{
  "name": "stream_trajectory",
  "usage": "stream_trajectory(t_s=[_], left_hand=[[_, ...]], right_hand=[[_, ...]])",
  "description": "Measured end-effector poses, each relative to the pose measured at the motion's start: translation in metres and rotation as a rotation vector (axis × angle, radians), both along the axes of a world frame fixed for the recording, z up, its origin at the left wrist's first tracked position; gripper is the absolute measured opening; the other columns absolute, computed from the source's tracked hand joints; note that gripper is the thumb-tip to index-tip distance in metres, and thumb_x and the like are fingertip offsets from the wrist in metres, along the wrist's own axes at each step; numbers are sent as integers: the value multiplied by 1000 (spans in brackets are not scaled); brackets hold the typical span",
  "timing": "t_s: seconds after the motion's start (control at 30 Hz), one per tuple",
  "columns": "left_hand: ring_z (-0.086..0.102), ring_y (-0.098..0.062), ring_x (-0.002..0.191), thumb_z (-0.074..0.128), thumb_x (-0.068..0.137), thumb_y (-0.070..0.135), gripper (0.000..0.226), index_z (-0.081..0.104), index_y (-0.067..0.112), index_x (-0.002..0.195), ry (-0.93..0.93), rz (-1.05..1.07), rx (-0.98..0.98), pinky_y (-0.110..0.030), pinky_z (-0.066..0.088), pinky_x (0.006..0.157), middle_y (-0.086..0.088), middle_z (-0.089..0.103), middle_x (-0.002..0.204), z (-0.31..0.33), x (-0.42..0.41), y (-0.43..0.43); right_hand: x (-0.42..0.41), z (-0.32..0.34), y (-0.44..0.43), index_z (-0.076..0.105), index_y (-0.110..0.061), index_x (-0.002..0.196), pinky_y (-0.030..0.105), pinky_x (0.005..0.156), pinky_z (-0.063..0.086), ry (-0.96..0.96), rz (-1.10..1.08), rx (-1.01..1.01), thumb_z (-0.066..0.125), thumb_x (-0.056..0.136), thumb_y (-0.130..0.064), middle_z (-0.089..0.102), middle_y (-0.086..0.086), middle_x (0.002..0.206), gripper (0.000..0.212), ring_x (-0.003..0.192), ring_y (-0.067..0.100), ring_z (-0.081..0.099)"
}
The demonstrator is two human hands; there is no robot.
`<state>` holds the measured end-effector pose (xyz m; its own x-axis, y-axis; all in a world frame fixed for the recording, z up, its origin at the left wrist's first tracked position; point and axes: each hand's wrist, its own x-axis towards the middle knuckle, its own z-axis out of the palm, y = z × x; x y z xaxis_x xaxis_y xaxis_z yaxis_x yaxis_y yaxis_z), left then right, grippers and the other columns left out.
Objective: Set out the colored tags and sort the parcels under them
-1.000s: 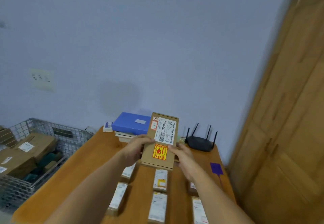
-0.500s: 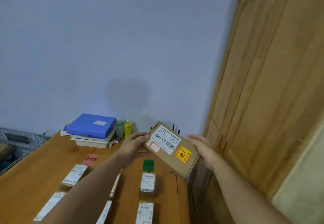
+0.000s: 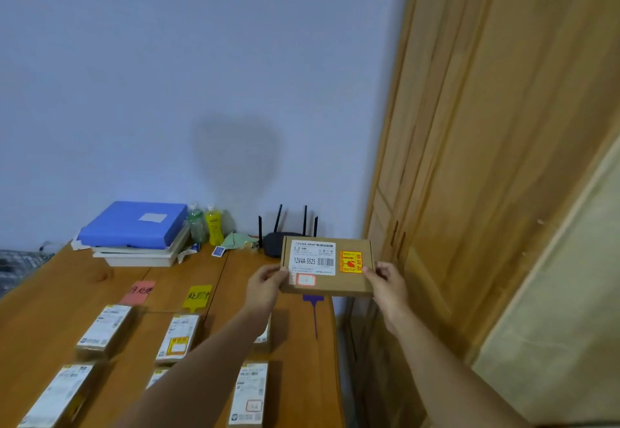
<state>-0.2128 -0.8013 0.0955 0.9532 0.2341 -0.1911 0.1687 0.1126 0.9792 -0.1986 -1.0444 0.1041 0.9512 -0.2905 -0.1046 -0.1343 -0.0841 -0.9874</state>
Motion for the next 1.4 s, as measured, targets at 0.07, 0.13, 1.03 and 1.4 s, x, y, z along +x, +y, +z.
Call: stream_trajectory(t_s=[0.07,0.13,1.03,1.4], left_hand=[[68,-17,100,64,100,16,21,68,12,121,32,-27,72,-23,52,78,-9,73,114,-22,5,-7],[68,-10,93,61,99,7,17,69,15,112,69,-54,108,-14,50,68,-5,74,108,-44,11,-13],[64,-22,113,61,102,26,32,67,17,133,288,-140,550,-36,53,99,-3,71,122,-307,91,-27],[62,-20,103,56,103,24,19,61,14,118,367,-78,439,-36,51,85,-3,66,113,-280,91,-32]], right_hand=[[3,-14,-6,64,-16,119,42,95,53,33,-32,-32,68,95,-25,67,3,118,26,105,20,62],[8,-33,-10,62,-16,124,35,89,50,64,-25,-64,66,96,-24,64,2,118,30,105,18,59],[99,-316,-1,45,-25,148,49,104,51,361,6,-99,54,103,-21,59,6,139,46,126,24,59],[93,-265,-4,33,-29,156,47,112,36,434,90,-131,45,106,-33,42,8,154,51,140,28,42]])
